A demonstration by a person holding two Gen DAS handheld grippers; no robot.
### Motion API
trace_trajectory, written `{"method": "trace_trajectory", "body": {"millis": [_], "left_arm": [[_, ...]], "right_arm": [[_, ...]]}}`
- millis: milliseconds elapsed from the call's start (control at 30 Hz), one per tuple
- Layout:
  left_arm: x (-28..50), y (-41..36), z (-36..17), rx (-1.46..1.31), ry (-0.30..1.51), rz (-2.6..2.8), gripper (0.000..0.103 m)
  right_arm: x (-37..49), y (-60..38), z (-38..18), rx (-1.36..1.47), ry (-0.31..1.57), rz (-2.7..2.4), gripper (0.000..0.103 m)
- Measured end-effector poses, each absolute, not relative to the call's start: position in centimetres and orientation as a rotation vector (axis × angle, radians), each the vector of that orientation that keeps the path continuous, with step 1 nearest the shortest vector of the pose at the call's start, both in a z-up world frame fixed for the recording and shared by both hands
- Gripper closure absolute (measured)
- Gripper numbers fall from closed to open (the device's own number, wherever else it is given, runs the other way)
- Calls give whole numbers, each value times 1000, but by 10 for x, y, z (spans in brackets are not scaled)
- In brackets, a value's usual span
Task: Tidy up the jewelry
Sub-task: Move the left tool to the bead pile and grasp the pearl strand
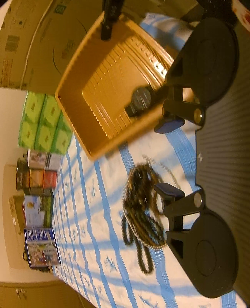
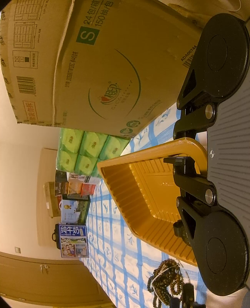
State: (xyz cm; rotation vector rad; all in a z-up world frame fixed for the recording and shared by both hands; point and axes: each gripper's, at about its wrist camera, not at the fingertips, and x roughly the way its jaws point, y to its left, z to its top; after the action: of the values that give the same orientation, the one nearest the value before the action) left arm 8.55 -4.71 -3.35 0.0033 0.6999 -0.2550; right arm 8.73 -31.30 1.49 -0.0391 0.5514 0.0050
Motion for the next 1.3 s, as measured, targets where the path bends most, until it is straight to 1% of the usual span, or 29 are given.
{"method": "trace_trajectory", "body": {"millis": [367,567,600,667,767,867,1300], "left_arm": [[85,7,-50,5,733,-95,50],[97,34,-53,-23,742,-22,55],[99,39,-54,-35,744,-12,57],[104,45,-55,-51,749,4,65],[110,52,-59,-66,765,22,71],[113,53,-63,-61,781,34,75],[128,48,-66,-74,773,58,75]], "right_arm": [[87,-314,14,-33,555,2,97],[87,-314,14,-37,555,2,97],[88,-314,14,-36,556,2,97],[88,-314,14,-36,556,1,97],[88,-314,14,-37,556,2,97],[88,-314,14,-36,557,2,97],[88,-315,12,-40,563,-1,97]]}}
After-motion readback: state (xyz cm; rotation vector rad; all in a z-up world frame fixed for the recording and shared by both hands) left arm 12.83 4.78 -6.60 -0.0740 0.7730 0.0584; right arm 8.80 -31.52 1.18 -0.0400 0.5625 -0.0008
